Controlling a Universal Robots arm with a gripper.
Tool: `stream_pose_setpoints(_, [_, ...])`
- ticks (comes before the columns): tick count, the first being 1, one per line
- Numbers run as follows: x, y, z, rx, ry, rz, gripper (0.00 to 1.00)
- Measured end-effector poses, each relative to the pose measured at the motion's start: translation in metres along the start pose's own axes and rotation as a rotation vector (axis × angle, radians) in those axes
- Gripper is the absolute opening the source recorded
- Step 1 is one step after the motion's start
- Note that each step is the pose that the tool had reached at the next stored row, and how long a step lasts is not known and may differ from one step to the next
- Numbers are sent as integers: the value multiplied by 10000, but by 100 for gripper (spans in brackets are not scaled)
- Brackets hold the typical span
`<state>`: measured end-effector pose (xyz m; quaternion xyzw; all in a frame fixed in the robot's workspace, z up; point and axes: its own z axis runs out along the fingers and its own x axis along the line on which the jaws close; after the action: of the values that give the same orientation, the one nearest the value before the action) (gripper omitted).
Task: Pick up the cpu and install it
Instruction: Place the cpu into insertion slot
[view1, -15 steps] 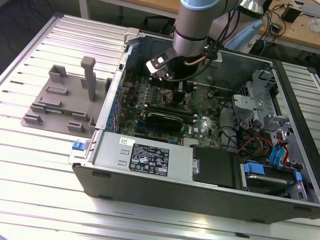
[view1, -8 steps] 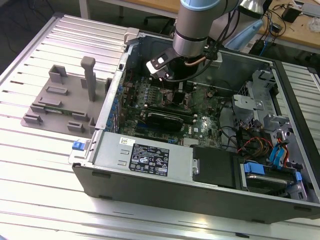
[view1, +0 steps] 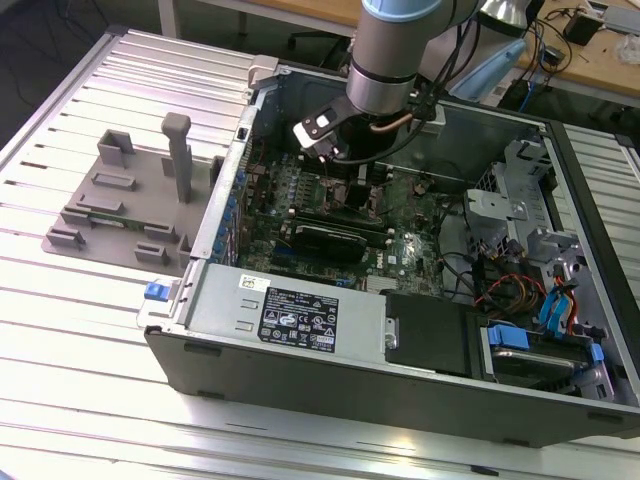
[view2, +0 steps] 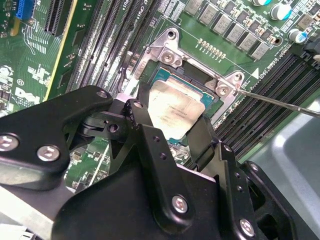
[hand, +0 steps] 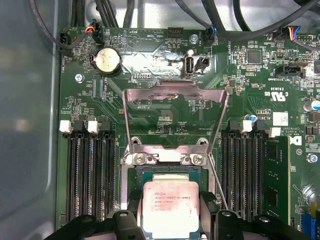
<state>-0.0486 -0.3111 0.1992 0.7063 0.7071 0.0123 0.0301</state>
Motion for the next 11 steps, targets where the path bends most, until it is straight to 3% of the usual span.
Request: stream_pose_setpoints(11, [1, 18, 6, 0, -1, 0, 54])
